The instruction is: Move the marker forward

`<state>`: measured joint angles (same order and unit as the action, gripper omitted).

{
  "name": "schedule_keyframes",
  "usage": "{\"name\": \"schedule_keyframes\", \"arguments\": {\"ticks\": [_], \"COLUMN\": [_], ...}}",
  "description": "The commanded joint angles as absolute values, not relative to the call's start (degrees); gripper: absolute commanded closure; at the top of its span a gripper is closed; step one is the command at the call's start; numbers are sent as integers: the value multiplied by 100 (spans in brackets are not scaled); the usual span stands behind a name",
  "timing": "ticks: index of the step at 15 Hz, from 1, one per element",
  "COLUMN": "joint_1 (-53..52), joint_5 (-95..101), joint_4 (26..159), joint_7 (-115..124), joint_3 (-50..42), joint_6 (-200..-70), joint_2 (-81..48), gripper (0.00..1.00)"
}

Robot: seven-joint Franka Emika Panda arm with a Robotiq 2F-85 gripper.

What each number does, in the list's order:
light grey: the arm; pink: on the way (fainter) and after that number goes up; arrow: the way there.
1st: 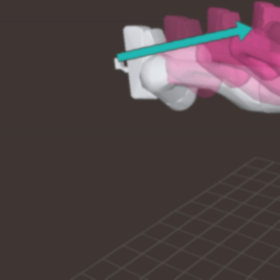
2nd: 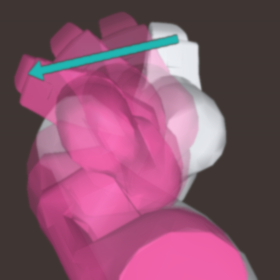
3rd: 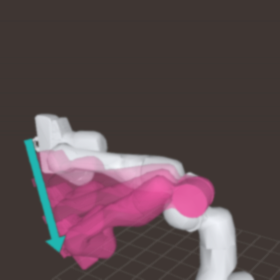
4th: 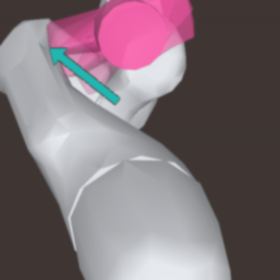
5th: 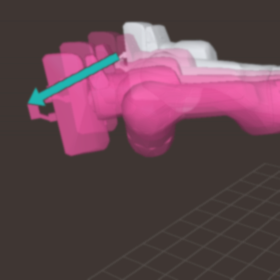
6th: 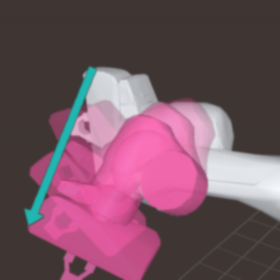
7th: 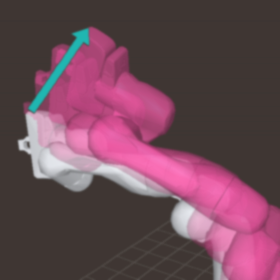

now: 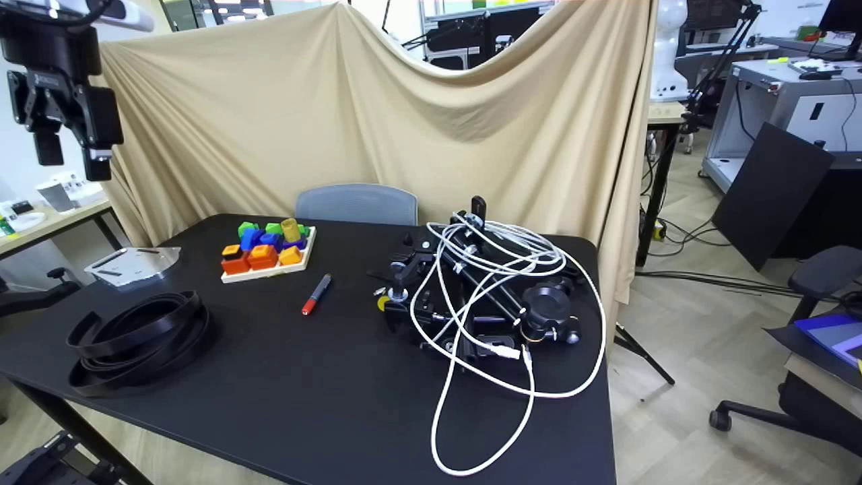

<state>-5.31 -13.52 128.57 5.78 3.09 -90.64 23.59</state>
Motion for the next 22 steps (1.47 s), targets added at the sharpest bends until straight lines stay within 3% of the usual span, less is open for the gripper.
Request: {"name": "schedule_keyframes", "arguments": {"ticks": [1, 8, 22], "joint_1": [-461, -410, -240], "joint_5": [-1369, -1096, -348], "joint_4": [12846, 12837, 12601], "joint_7": [557, 366, -357], "joint_3": [366, 388, 235], "joint_6": [-9048, -9539, -12897], "joint_2": [2357, 2223, -142], "gripper": [0, 0, 0]}}
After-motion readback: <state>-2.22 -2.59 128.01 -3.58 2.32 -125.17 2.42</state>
